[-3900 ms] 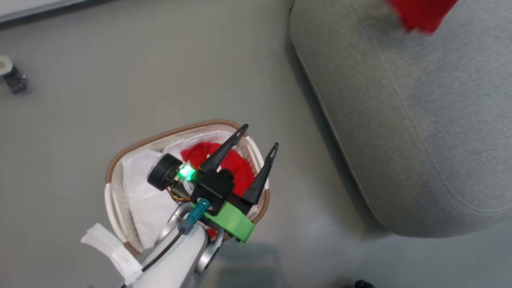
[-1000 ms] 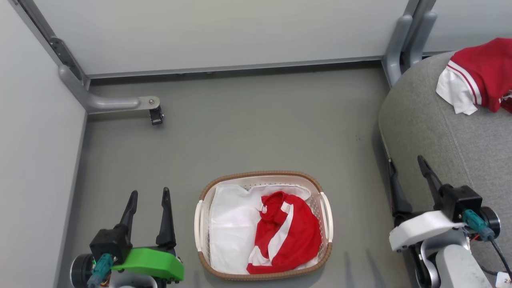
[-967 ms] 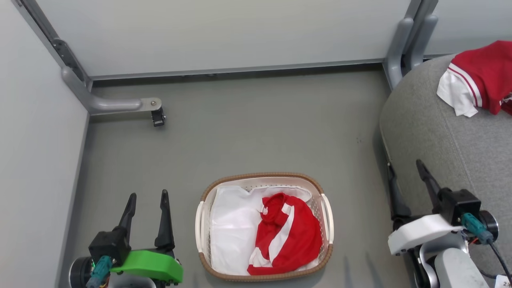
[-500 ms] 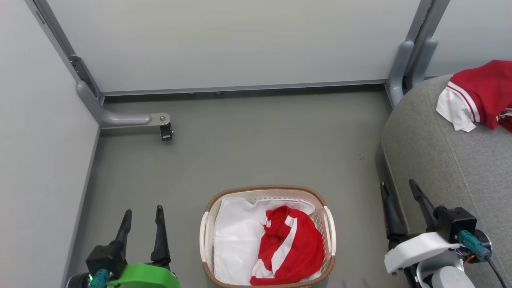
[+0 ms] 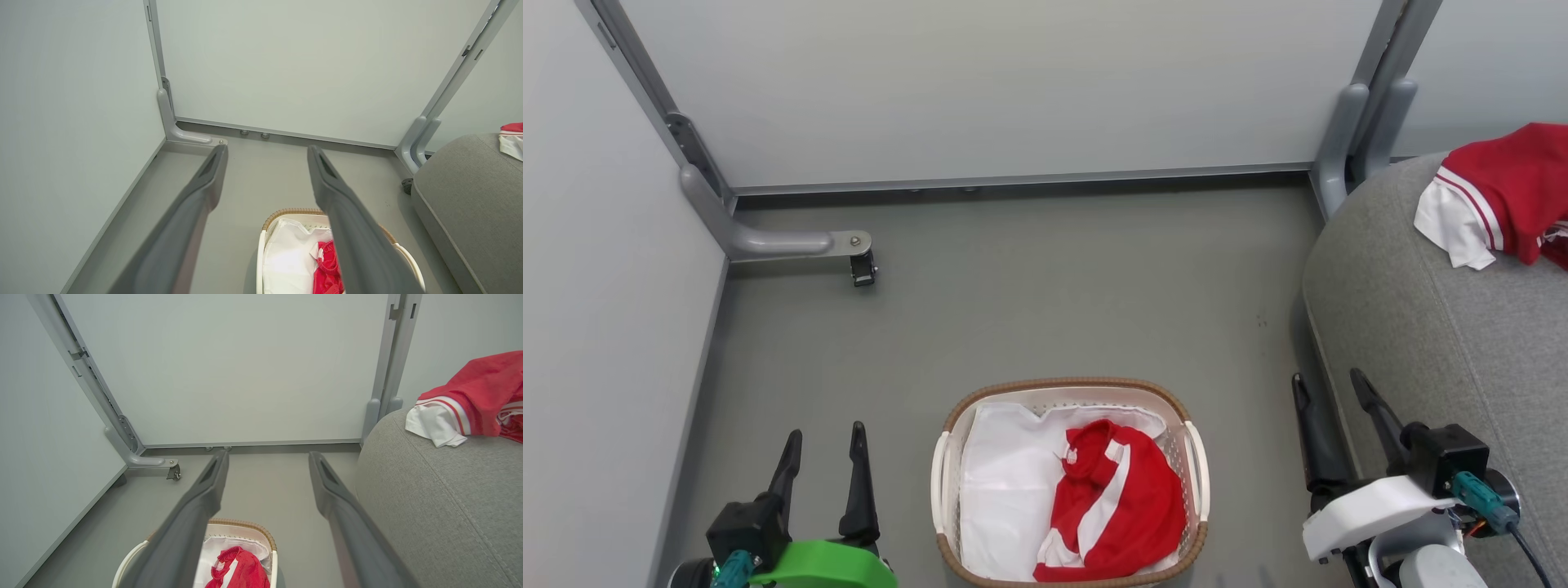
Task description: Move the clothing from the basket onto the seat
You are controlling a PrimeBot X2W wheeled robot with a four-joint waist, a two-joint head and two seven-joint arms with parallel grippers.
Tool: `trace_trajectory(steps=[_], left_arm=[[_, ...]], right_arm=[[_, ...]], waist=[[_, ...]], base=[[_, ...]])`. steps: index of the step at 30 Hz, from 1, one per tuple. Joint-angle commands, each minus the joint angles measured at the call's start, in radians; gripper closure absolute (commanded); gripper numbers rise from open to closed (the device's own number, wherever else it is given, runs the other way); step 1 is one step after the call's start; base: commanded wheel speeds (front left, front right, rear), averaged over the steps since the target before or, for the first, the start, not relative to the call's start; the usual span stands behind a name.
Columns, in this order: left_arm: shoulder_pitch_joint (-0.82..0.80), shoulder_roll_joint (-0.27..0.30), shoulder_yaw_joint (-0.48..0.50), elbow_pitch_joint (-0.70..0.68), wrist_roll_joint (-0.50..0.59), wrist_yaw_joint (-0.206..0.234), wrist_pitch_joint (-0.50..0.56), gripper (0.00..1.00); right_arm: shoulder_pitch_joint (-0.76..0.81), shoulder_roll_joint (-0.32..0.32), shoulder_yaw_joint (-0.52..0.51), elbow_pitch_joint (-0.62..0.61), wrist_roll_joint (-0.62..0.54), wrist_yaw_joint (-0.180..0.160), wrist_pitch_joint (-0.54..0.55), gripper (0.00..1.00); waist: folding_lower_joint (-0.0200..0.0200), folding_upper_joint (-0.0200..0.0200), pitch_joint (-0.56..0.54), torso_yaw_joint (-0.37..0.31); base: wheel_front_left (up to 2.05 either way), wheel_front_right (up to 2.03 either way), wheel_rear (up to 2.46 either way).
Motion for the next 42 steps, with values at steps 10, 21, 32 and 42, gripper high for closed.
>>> trace_trajectory(steps=[10,21,32,42], left_arm=[[0.004,0.001,-0.005,0.000,0.000,0.001,0.000,0.00],[-0.014,0.001,-0.008,-0.005,0.004,0.000,0.000,0.00],[-0.118,0.001,-0.032,-0.010,0.054,-0.030,0.000,0.00],[-0.390,0.002,-0.148,0.101,0.096,-0.064,0.000,0.00]], right_arm=[[0.001,-0.004,-0.005,-0.001,0.004,-0.001,-0.005,0.00],[-0.021,-0.004,-0.008,-0.010,-0.001,-0.001,-0.005,0.00],[-0.094,-0.004,-0.048,-0.069,-0.024,-0.001,-0.005,0.00],[-0.237,-0.003,-0.075,-0.151,-0.037,-0.001,-0.005,0.00]], waist=[[0.0001,0.0000,0.006,0.000],[0.0001,0.0000,0.035,-0.004],[0.0001,0.0000,0.178,-0.033],[0.0001,0.0000,0.445,-0.108]], base=[[0.00,0.00,0.00],[0.00,0.00,0.00],[0.00,0.00,0.00],[0.00,0.00,0.00]])
